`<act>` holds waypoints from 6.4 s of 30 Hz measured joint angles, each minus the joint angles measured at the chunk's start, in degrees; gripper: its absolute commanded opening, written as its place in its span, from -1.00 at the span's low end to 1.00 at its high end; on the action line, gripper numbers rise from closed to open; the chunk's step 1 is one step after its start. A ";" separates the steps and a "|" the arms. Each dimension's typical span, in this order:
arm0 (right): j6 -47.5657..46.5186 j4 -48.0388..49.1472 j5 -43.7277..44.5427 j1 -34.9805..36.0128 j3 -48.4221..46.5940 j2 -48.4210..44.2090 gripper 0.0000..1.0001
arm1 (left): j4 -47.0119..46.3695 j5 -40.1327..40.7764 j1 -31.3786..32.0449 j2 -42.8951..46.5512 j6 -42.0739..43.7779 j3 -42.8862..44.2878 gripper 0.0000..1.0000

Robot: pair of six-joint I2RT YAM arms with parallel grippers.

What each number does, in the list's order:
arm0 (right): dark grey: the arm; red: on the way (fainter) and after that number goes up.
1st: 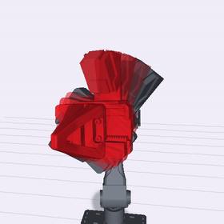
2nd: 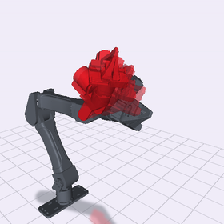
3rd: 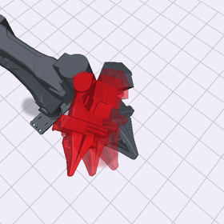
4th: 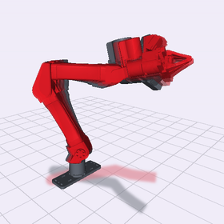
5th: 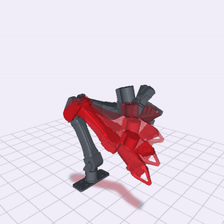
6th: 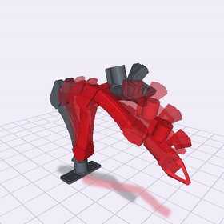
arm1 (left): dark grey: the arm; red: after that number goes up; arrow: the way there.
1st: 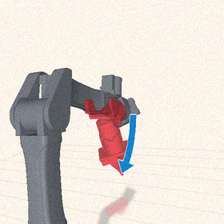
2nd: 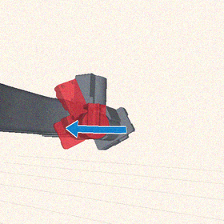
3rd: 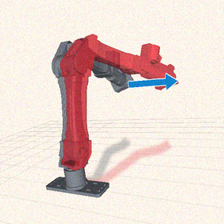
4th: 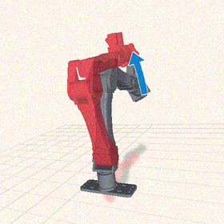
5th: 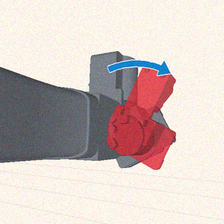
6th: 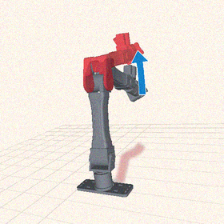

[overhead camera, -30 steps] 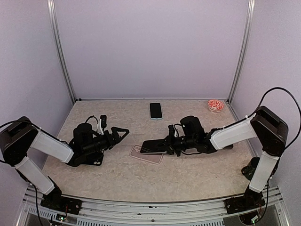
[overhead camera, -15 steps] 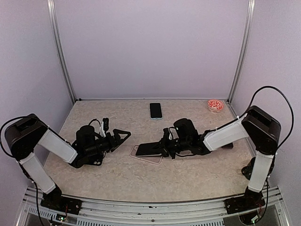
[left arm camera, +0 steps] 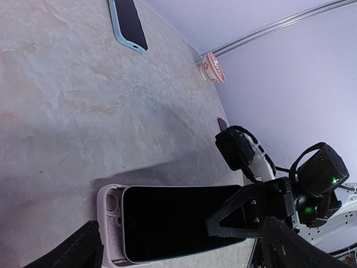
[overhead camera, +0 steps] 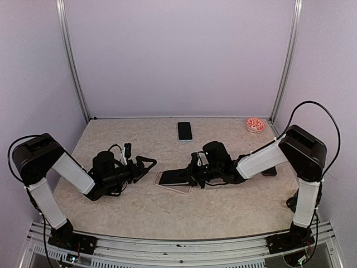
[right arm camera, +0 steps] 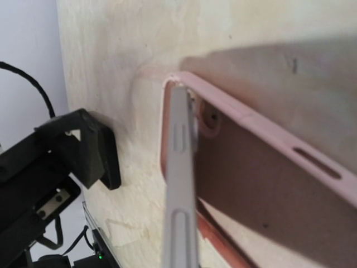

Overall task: Put the phone into the phone case
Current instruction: Install the phone into the phone case, then pass from the right arm to the left

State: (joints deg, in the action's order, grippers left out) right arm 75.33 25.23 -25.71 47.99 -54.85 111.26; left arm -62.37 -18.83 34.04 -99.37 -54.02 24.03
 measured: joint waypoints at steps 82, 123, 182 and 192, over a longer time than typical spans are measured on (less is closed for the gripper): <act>9.86 14.56 -1.49 0.02 1.29 6.73 -1.00 | 3.78 4.61 5.07 -10.91 1.99 9.11 0.98; 10.69 34.10 -6.91 0.11 3.82 13.49 -1.00 | 10.99 0.87 3.48 -1.38 2.21 3.06 0.98; -2.69 35.52 -15.08 -0.90 4.90 11.80 -0.67 | 12.83 -10.91 2.62 -4.22 1.33 5.11 -0.20; -4.17 31.82 -14.38 -0.90 4.81 11.34 -0.47 | 9.22 -12.48 2.78 -4.07 0.04 5.11 -0.25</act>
State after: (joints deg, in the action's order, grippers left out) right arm 71.16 57.06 -40.10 47.09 -50.04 122.61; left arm -53.15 -31.31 36.82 -103.44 -53.98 29.15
